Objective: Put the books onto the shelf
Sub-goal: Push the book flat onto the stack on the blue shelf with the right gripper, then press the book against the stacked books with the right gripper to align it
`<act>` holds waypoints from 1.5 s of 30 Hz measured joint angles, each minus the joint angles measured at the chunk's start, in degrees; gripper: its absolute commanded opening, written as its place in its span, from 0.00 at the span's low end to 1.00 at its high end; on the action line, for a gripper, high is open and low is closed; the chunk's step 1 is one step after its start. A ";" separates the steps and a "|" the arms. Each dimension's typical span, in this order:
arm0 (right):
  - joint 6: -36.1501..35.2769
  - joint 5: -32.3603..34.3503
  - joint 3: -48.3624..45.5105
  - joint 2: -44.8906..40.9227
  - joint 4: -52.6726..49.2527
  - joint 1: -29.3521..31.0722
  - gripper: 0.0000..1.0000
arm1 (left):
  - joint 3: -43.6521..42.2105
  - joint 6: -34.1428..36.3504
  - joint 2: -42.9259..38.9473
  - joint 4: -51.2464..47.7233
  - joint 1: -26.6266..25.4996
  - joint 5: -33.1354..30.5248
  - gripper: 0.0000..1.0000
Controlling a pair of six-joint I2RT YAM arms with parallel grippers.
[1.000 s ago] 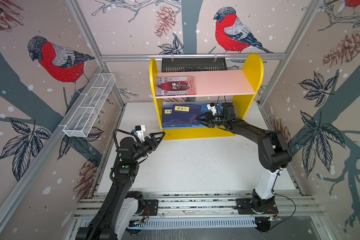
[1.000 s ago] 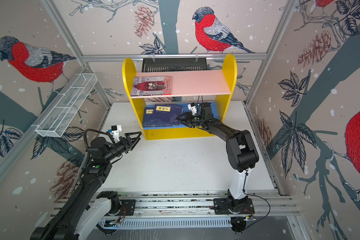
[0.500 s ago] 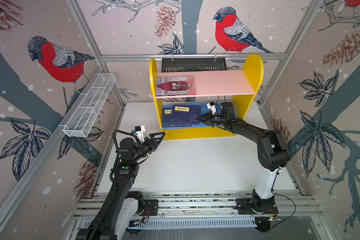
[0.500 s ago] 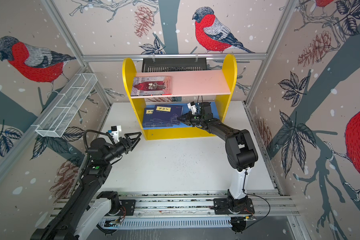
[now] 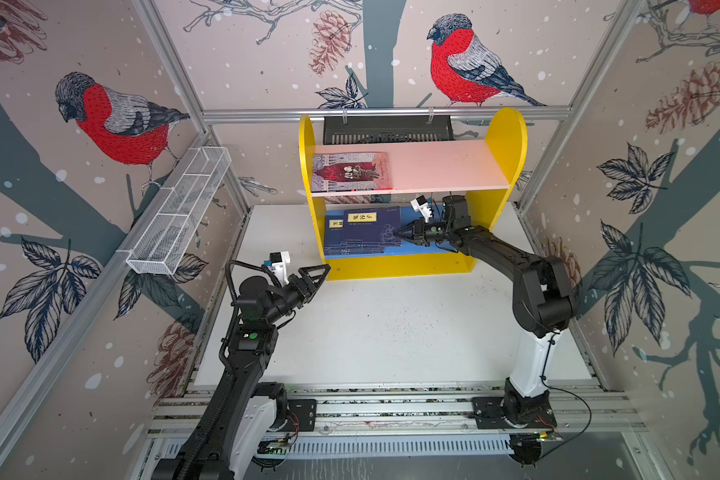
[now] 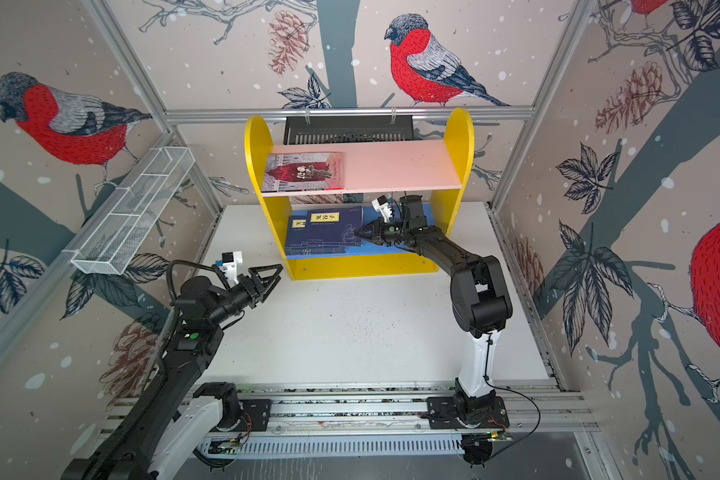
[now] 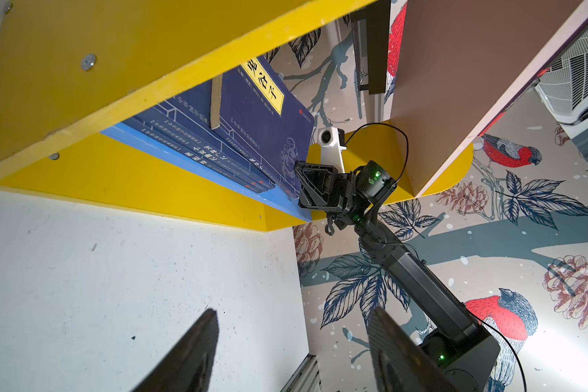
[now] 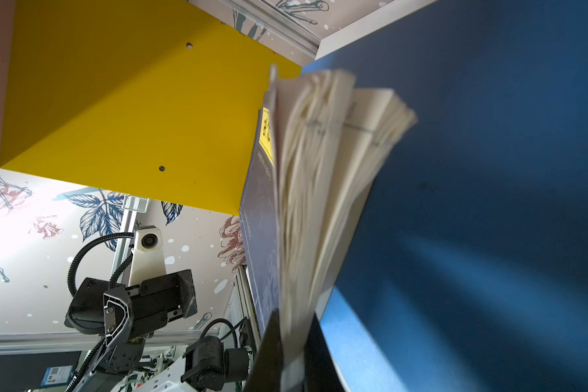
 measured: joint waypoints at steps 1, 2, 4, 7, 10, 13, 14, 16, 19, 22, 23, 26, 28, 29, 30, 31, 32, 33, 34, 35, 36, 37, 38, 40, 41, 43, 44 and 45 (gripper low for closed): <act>-0.59 -0.24 0.24 0.15 -0.72 0.02 0.01 | 0.00 0.00 -0.02 0.00 0.00 0.00 0.71; -1.11 -0.48 0.50 0.33 -1.31 0.02 0.01 | 0.00 0.00 -0.04 0.00 0.02 0.00 0.71; -1.86 -0.79 1.46 0.94 -2.80 0.11 0.02 | 0.00 0.00 -0.11 0.00 0.04 0.00 0.71; -2.95 -1.09 2.80 1.84 -4.02 0.24 0.02 | -0.04 0.00 -0.24 -0.02 0.04 -0.02 0.71; -3.82 -1.27 4.24 2.73 -5.25 0.46 0.02 | -0.09 0.00 -0.50 -0.02 0.04 -0.02 0.71; -4.09 -1.29 5.18 3.41 -6.05 0.79 0.02 | -0.09 0.00 -0.70 -0.04 0.04 -0.02 0.71; -4.13 -1.38 5.38 3.61 -6.12 0.85 0.02 | -0.11 0.00 -0.74 -0.04 0.04 -0.02 0.71; -4.24 -1.60 5.95 4.07 -6.51 0.87 0.02 | -0.15 0.00 -0.79 -0.04 0.04 -0.02 0.71; -4.37 -1.73 7.17 4.76 -7.52 1.07 0.04 | -0.22 0.00 -0.81 -0.07 0.04 -0.02 0.71; -4.44 -1.68 7.54 5.05 -7.72 1.36 0.11 | -0.24 0.00 -0.90 -0.07 0.04 -0.04 0.71; -4.39 -1.68 7.54 5.07 -7.72 1.42 0.18 | -0.28 0.00 -0.90 -0.07 0.04 -0.04 0.71; -4.24 -1.29 7.34 5.09 -7.61 1.44 0.30 | -0.33 0.00 -1.03 -0.09 0.04 -0.07 0.71; -4.04 -0.59 6.78 5.09 -7.52 1.44 0.37 | -0.50 0.00 -1.11 -0.11 0.04 -0.07 0.71; -3.93 -0.44 6.56 5.07 -7.52 1.44 0.38 | -0.55 0.00 -1.16 -0.15 0.04 -0.07 0.71; -3.85 -0.13 6.25 4.94 -7.37 1.44 0.39 | -0.59 0.00 -1.18 -0.15 0.04 -0.07 0.71; -3.78 0.22 5.86 4.68 -7.37 1.29 0.40 | -0.63 0.00 -1.25 -0.15 0.04 -0.09 0.71; -3.63 0.72 5.57 4.28 -7.37 1.25 0.40 | -0.63 0.00 -1.31 -0.15 0.04 -0.09 0.71; -2.93 1.29 5.16 3.74 -7.30 1.18 0.41 | -0.63 0.00 -1.36 -0.15 0.04 -0.09 0.71; -2.71 1.75 4.50 3.02 -7.04 1.07 0.41 | -0.66 0.00 -1.36 -0.15 0.04 -0.09 0.71; -2.67 2.16 3.67 2.27 -6.38 0.94 0.41 | -0.66 0.00 -1.36 -0.15 0.04 -0.09 0.71; -2.32 2.43 2.78 1.57 -5.66 0.74 0.41 | -0.68 0.00 -1.38 -0.15 0.04 -0.09 0.71; -2.10 2.64 1.81 0.83 -5.07 0.52 0.41 | -0.72 0.00 -1.40 -0.15 0.04 -0.09 0.71; -1.14 2.91 0.87 0.17 -4.33 0.46 0.41 | -0.76 0.00 -1.42 -0.15 0.04 -0.09 0.71; -0.68 3.52 -1.01 -1.25 -3.45 0.37 0.41 | -0.98 0.00 -1.44 -0.13 0.04 -0.11 0.71; -0.13 3.69 -1.75 -1.84 -2.89 0.44 0.41 | -1.09 0.00 -1.46 -0.13 0.04 -0.11 0.72; 0.46 3.87 -2.86 -2.86 -1.86 0.74 0.40 | -1.31 -0.02 -1.53 -0.11 0.04 -0.15 0.72; 0.48 3.93 -3.23 -3.23 -1.42 0.85 0.40 | -1.36 -0.02 -1.57 -0.09 0.04 -0.20 0.72; 0.52 4.04 -3.63 -3.56 -1.31 0.85 0.39 | -1.38 -0.02 -1.57 -0.09 0.04 -0.22 0.72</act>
